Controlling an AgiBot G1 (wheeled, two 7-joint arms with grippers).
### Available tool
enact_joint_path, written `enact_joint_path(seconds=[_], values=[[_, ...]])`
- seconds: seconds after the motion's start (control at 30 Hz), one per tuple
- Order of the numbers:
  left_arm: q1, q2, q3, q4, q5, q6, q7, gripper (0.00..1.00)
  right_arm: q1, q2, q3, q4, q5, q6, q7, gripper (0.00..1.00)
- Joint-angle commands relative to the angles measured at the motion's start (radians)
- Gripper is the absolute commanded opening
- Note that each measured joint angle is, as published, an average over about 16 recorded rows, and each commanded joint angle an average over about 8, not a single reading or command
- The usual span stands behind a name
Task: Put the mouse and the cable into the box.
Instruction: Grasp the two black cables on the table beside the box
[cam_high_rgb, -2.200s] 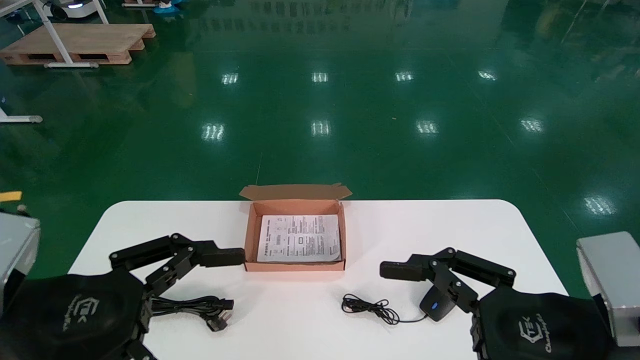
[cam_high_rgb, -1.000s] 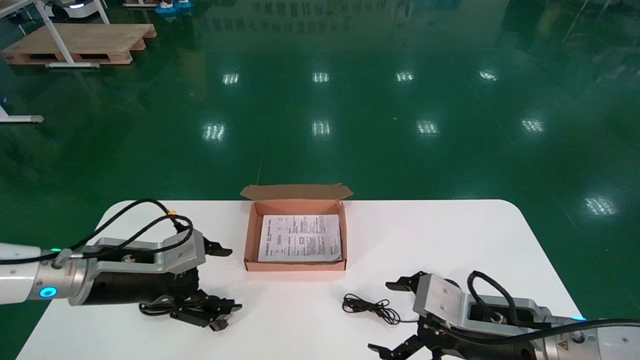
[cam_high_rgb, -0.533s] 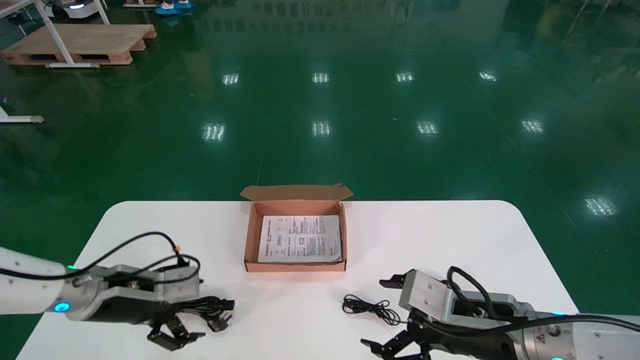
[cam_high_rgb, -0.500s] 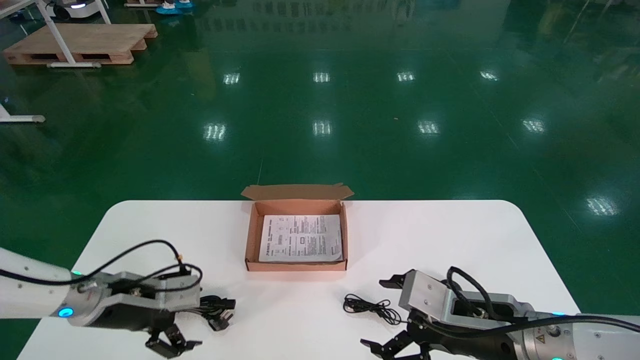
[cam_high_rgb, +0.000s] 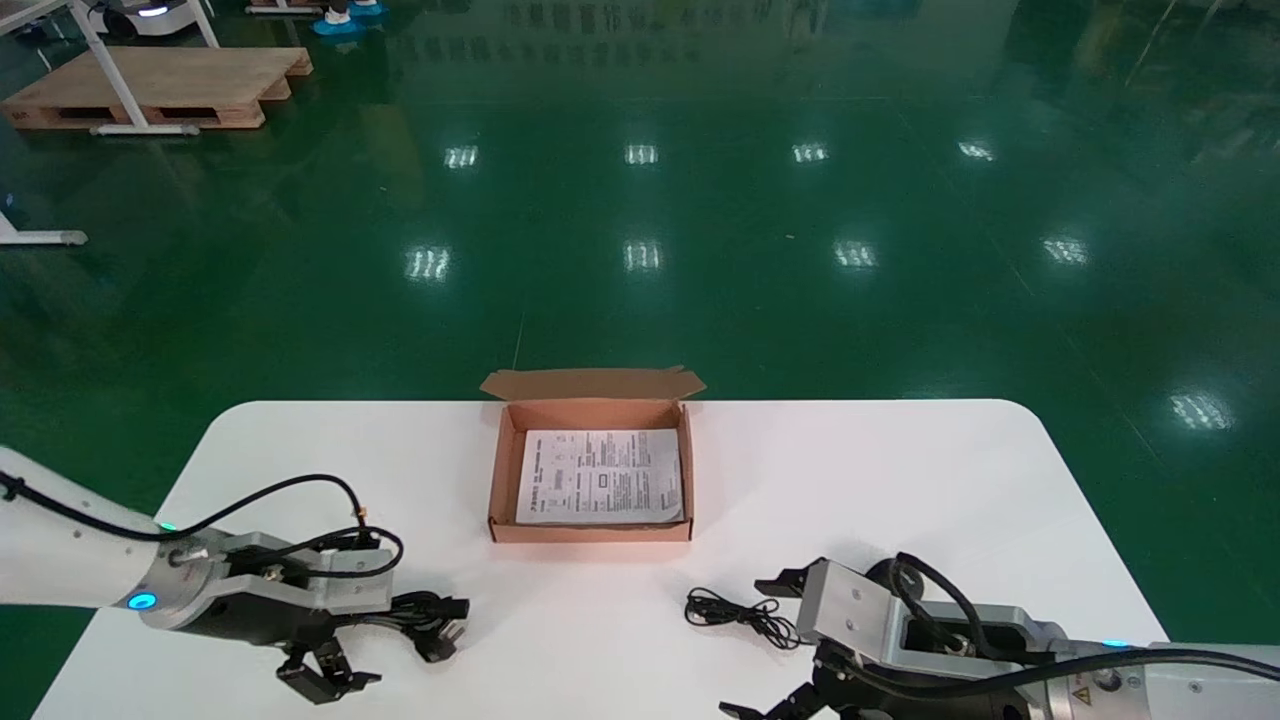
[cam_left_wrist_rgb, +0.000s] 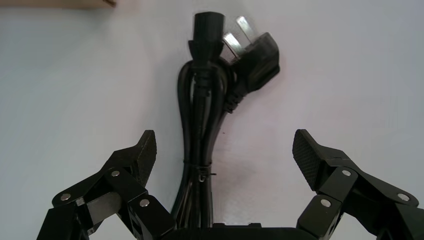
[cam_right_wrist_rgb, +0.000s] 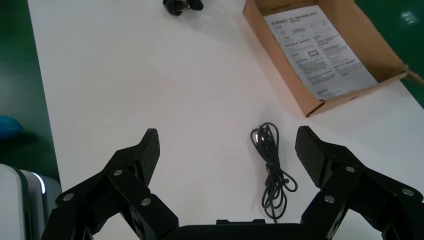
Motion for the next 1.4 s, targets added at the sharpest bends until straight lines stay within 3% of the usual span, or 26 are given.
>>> enact_joint_path(seconds=[0.03,0.7,1.1,1.4], values=[[-0.012,0.018,0.008,0.035,0.013,-0.011,0.028,1.0,0.003,-0.002,0.001,0.002,0.003,-0.001,0.002,1.0],[-0.079,0.113,0.028,0.254,0.053,-0.106,0.133,1.0,-0.008,0.006,0.002,0.002,-0.012,0.011,-0.041,1.0],[-0.097,0.13,0.022,0.317,0.043,-0.116,0.177,1.0,0.012,-0.15,-0.096,-0.072,-0.329,0.155,0.072,1.0],[-0.107,0.14,0.019,0.351,0.039,-0.121,0.2,1.0,0.042,-0.272,-0.147,-0.187,-0.495,0.218,0.142,1.0]])
